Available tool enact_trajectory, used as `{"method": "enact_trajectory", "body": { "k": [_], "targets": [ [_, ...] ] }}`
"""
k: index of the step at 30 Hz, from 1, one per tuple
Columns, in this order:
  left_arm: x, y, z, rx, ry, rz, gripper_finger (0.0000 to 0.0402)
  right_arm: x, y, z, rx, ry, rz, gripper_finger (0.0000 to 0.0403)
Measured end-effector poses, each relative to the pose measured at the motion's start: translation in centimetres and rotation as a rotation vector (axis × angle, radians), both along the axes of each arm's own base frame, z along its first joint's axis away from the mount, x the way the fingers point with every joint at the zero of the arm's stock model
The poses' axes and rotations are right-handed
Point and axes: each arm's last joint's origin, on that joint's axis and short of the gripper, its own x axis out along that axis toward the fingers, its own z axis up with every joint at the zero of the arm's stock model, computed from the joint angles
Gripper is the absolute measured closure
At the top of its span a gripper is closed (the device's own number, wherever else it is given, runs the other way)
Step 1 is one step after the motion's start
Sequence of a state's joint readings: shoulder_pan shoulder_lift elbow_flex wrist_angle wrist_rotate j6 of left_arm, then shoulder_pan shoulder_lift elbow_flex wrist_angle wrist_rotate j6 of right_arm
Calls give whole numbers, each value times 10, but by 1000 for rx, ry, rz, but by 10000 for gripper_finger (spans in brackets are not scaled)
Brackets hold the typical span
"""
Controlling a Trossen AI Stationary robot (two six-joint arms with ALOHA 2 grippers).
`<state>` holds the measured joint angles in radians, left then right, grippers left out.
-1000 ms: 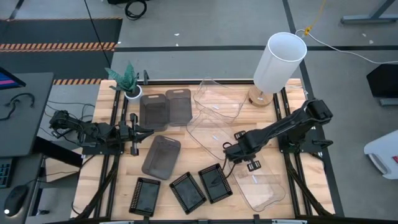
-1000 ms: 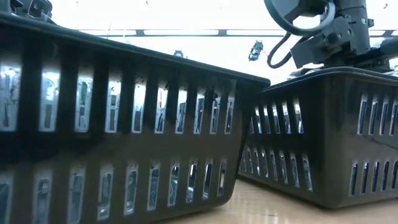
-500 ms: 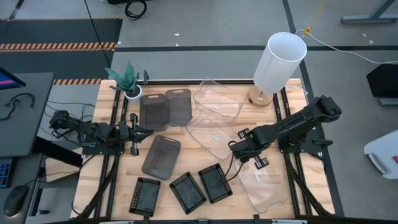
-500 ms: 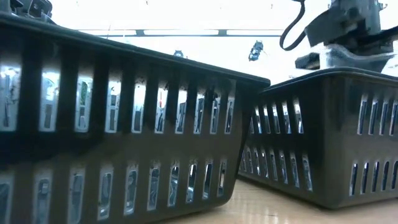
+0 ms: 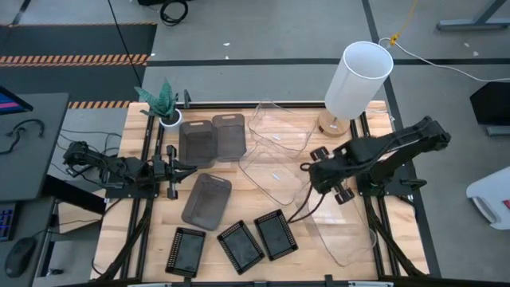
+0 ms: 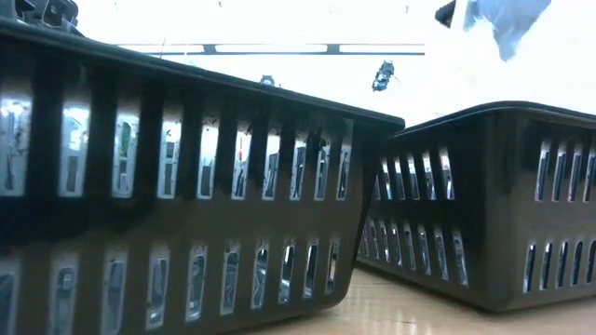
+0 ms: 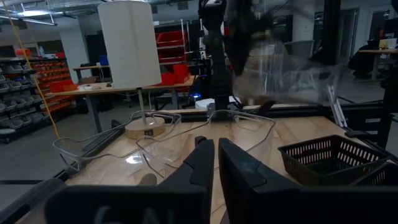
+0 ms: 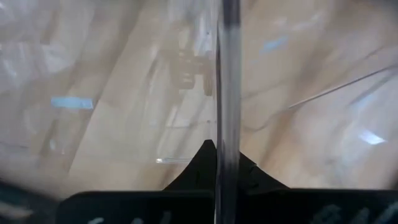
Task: Stack baskets by color
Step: Stack the bottom transparent bin on the middle transparent bin
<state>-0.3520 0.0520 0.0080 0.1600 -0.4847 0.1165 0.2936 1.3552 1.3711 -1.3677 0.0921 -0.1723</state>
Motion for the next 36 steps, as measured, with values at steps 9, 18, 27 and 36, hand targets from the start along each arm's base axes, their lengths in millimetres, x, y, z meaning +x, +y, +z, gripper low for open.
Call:
{"method": "enact_trajectory", "body": {
  "k": [9, 18, 27, 36],
  "targets": [
    [0, 0, 0, 0, 0, 0, 365, 15, -40, 74, -91, -348, 10, 400],
    [0, 0, 0, 0, 0, 0, 376, 48, -88, 85, -244, -442, -13, 400],
    [0, 0, 0, 0, 0, 0, 366, 82, -109, 70, -358, -344, 20, 399],
    [0, 0, 0, 0, 0, 0, 373, 96, -111, 71, -430, -311, 142, 397]
  ]
}}
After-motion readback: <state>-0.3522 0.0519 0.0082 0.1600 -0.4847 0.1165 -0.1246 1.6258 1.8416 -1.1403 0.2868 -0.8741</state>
